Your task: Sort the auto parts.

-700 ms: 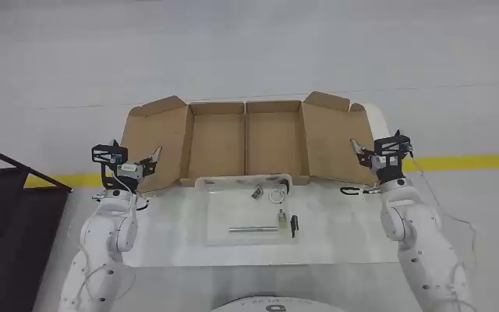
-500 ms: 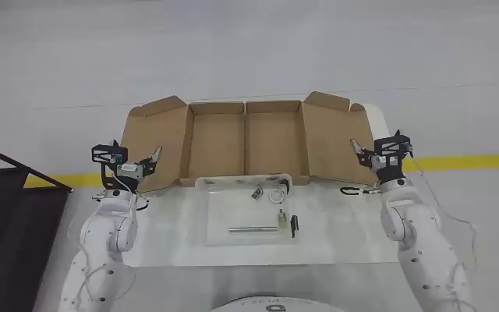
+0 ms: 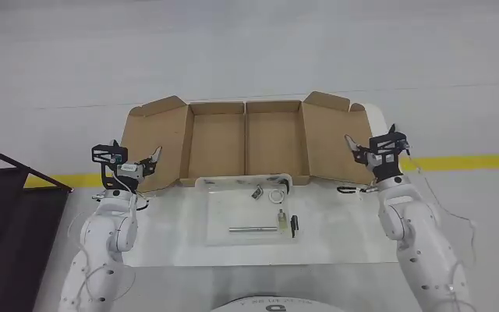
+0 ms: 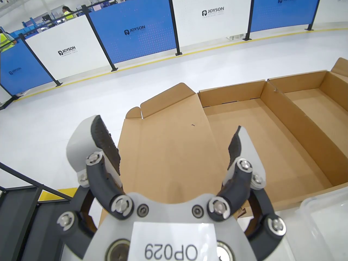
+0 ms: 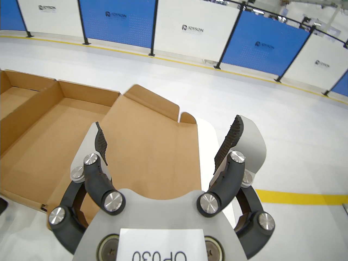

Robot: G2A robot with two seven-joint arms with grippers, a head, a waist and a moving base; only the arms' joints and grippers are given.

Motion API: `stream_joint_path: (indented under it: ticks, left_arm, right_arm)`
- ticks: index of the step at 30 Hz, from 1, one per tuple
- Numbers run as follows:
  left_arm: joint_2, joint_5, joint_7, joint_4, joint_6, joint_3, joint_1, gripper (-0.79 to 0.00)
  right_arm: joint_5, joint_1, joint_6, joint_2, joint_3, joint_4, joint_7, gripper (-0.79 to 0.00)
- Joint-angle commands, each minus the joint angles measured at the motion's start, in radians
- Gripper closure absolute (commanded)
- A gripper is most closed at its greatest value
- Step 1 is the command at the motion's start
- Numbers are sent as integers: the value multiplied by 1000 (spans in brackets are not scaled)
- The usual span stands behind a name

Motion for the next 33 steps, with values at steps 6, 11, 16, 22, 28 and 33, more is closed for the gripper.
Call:
stream_joint_path:
  ticks: [6,11,16,22,28,33]
  left_arm:
    - [0,0,0,0,0,0,0,-785]
    - [0,0,0,0,0,0,0,-785]
    - [0,0,0,0,0,0,0,-785]
    - [0,0,0,0,0,0,0,-785]
    - [0,0,0,0,0,0,0,-785]
    - [0,0,0,0,0,0,0,-785]
  right_arm:
    - [-98,53,-127,-5,-145,-86,-37,-785]
    - [-71,67,-192,-6,-172,-94,-88,-785]
    - [-71,67,-192,-6,-172,-94,-88,-785]
    - [-71,67,-192,-6,-172,-94,-88,-785]
    - [-1,109,-385,-2,-211,-77,-51,-785]
    - [63,151,-595,4,-255,-16,20,-785]
